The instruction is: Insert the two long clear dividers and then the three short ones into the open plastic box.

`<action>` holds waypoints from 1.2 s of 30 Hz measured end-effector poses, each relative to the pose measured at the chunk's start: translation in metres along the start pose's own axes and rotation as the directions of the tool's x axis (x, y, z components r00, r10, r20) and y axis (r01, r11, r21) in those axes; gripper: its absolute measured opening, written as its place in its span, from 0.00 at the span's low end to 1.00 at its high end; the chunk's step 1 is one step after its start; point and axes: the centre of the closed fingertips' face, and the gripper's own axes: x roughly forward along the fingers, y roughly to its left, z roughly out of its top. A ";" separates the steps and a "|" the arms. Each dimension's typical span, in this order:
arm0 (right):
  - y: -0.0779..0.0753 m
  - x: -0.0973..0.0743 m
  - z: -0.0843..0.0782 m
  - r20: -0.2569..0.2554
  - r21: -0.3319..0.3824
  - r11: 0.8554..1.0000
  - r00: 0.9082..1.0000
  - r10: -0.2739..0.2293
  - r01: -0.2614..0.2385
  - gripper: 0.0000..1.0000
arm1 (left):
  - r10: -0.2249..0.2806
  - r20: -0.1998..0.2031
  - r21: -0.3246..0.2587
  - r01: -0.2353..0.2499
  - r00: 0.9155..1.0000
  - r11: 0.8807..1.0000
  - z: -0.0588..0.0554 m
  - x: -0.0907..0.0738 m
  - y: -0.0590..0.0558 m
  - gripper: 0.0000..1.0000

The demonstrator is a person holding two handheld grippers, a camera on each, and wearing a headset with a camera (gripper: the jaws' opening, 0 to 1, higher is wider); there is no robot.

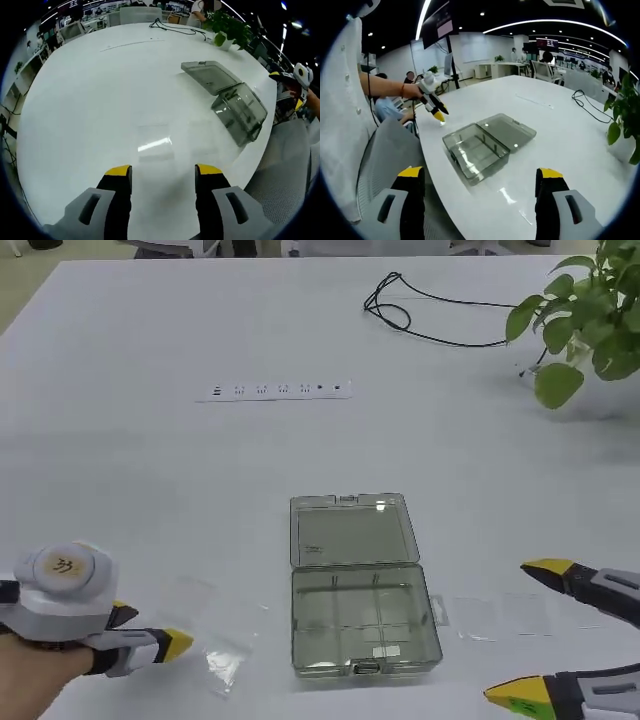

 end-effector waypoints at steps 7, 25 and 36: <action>0.002 0.001 0.002 0.006 0.004 1.000 1.000 0.001 -0.001 0.92 | 0.022 -0.053 -0.006 -0.023 0.998 1.000 -0.007 0.008 0.002 0.48; 0.001 0.004 -0.001 0.009 0.017 1.000 1.000 -0.002 0.002 0.91 | 0.110 -0.128 0.057 -0.104 0.986 0.993 -0.011 0.015 0.009 0.39; -0.001 0.004 -0.002 0.016 0.022 1.000 1.000 -0.008 0.007 0.91 | 0.132 -0.157 0.092 -0.119 0.979 0.989 -0.013 0.018 0.017 0.33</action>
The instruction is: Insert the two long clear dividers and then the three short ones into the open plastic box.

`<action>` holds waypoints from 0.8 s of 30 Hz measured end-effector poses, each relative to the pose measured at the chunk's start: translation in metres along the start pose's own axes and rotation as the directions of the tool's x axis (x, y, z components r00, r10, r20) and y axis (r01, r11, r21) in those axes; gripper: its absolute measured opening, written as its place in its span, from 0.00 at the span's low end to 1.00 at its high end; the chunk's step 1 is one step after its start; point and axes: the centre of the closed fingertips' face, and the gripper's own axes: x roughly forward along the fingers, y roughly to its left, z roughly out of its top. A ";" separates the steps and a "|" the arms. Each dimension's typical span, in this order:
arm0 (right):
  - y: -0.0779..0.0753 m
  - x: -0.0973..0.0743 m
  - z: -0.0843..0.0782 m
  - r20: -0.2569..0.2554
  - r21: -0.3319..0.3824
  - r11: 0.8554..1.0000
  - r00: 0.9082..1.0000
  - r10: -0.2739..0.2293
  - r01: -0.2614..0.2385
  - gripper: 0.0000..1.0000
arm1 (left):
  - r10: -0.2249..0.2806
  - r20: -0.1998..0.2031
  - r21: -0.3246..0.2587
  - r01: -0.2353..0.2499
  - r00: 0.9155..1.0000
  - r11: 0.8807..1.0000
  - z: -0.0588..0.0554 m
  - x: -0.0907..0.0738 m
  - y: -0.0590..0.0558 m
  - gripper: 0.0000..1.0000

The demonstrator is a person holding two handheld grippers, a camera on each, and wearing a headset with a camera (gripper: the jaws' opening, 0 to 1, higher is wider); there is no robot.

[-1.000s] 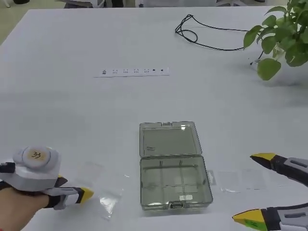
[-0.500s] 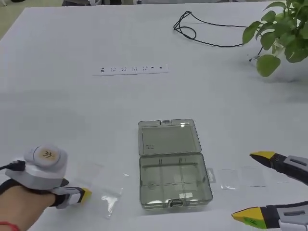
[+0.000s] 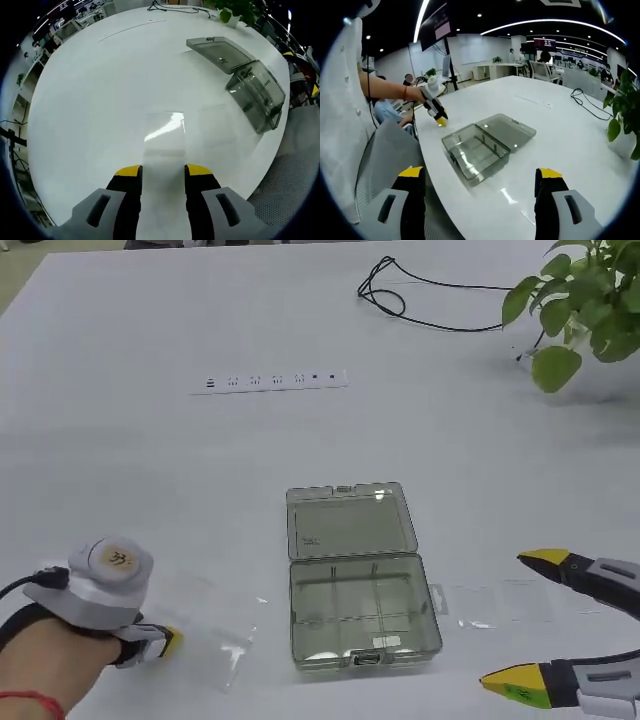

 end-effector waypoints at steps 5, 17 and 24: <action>0.000 0.000 -0.001 0.000 0.004 1.000 1.000 -0.002 0.002 0.91 | -0.009 -0.015 0.027 0.010 1.000 1.000 0.000 0.001 0.002 0.33; 0.000 -0.002 0.000 0.003 0.006 1.000 1.000 -0.007 0.007 0.91 | -0.017 -0.034 0.048 0.018 0.999 0.999 -0.001 0.002 0.001 0.32; 0.001 -0.003 -0.001 0.002 0.012 1.000 1.000 -0.010 0.010 0.90 | -0.035 -0.018 0.016 0.035 0.999 0.999 0.000 0.001 0.001 0.32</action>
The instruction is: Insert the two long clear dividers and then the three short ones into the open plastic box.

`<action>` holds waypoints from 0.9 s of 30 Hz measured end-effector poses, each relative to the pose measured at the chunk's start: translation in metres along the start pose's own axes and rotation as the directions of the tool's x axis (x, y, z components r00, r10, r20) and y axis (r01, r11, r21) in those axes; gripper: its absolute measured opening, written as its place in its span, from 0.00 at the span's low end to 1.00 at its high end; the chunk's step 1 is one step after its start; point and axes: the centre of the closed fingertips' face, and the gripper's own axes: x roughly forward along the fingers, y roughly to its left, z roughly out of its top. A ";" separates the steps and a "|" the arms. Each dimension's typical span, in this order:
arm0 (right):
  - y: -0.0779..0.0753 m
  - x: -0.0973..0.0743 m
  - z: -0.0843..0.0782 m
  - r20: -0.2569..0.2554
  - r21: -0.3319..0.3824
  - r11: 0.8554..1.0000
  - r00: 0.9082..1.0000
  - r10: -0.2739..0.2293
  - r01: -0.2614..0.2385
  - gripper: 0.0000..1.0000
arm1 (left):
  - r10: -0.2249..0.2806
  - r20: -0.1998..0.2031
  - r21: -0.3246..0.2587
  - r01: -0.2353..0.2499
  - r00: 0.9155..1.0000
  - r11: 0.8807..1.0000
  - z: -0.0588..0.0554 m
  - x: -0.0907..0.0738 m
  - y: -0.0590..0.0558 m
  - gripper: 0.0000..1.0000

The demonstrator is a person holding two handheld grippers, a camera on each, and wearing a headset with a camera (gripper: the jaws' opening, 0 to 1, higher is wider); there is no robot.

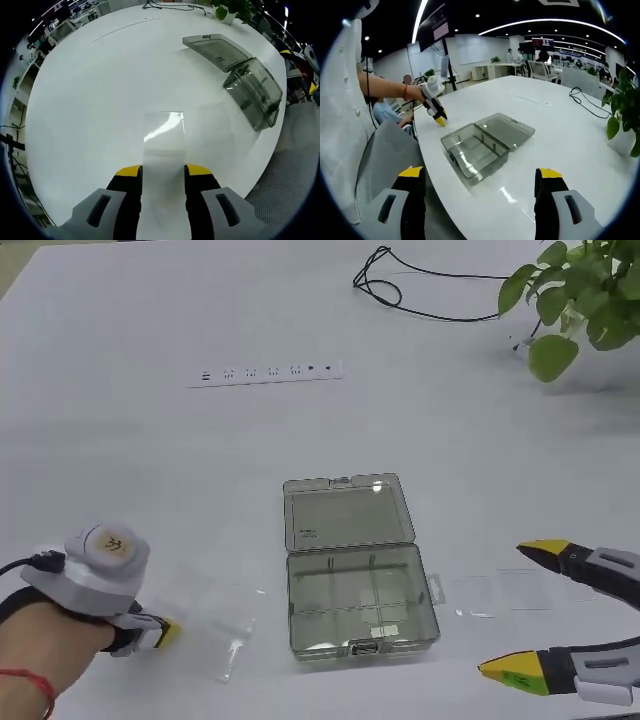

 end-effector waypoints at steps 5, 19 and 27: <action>0.001 0.000 -0.001 -0.002 0.000 1.000 1.000 -0.002 0.002 0.90 | -0.032 0.020 -0.050 0.033 0.999 0.998 0.001 -0.001 -0.005 0.32; 0.005 0.005 0.005 -0.010 -0.005 1.000 1.000 0.008 -0.008 0.88 | -0.104 0.129 -0.205 0.129 0.986 0.970 0.004 -0.010 -0.022 0.30; 0.011 0.009 0.022 0.005 -0.017 1.000 1.000 0.024 -0.024 0.86 | -0.145 0.236 -0.301 0.214 0.961 0.929 0.011 -0.022 -0.033 0.30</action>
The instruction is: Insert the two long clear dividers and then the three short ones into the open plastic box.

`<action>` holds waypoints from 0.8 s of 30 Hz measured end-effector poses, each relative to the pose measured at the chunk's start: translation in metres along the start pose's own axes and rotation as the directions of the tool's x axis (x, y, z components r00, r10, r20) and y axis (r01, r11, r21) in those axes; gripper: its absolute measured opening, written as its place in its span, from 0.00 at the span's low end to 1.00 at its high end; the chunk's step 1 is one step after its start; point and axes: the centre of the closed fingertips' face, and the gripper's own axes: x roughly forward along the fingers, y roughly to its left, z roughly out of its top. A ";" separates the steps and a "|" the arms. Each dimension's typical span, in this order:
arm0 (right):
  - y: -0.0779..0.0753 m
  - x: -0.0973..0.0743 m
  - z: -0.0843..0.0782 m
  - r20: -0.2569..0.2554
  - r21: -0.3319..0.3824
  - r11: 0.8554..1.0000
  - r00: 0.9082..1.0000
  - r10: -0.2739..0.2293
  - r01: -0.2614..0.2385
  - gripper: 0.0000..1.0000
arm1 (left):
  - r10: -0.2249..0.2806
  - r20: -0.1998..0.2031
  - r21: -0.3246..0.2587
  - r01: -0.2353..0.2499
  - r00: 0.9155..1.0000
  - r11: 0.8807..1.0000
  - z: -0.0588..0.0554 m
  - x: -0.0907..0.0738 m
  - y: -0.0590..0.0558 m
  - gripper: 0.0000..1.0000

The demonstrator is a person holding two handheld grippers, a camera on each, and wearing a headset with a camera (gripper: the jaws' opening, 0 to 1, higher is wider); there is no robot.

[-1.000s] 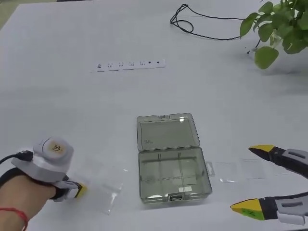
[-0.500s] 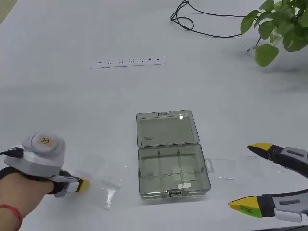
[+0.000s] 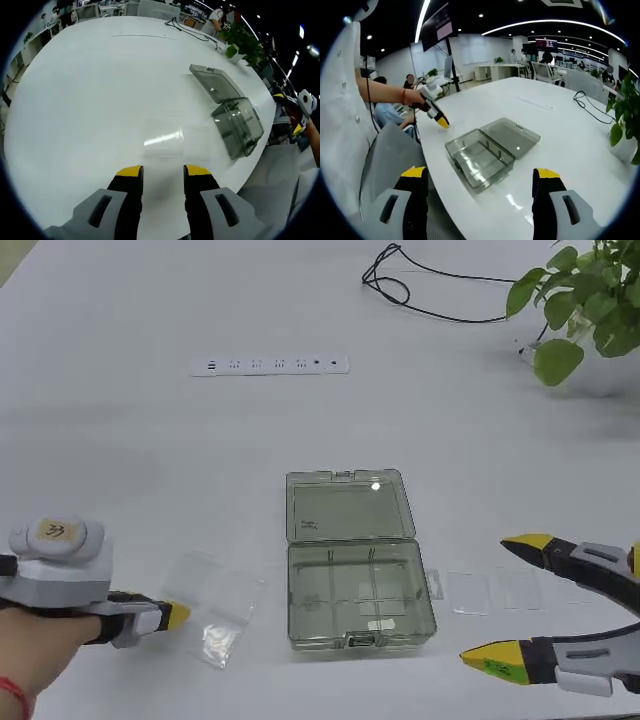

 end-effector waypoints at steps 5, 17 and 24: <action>0.002 0.003 0.016 0.015 0.006 1.000 1.000 0.002 -0.002 0.83 | -0.035 0.076 -0.037 0.038 0.997 0.999 0.011 -0.010 -0.010 0.30; 0.014 0.015 0.070 0.121 0.064 0.998 0.993 0.000 -0.008 0.68 | -0.164 0.260 -0.034 0.179 0.952 0.983 0.045 -0.036 -0.059 0.30; 0.025 0.027 0.097 0.172 0.100 0.995 0.985 -0.007 -0.011 0.59 | -0.253 0.356 0.008 0.268 0.900 0.964 0.068 -0.050 -0.100 0.30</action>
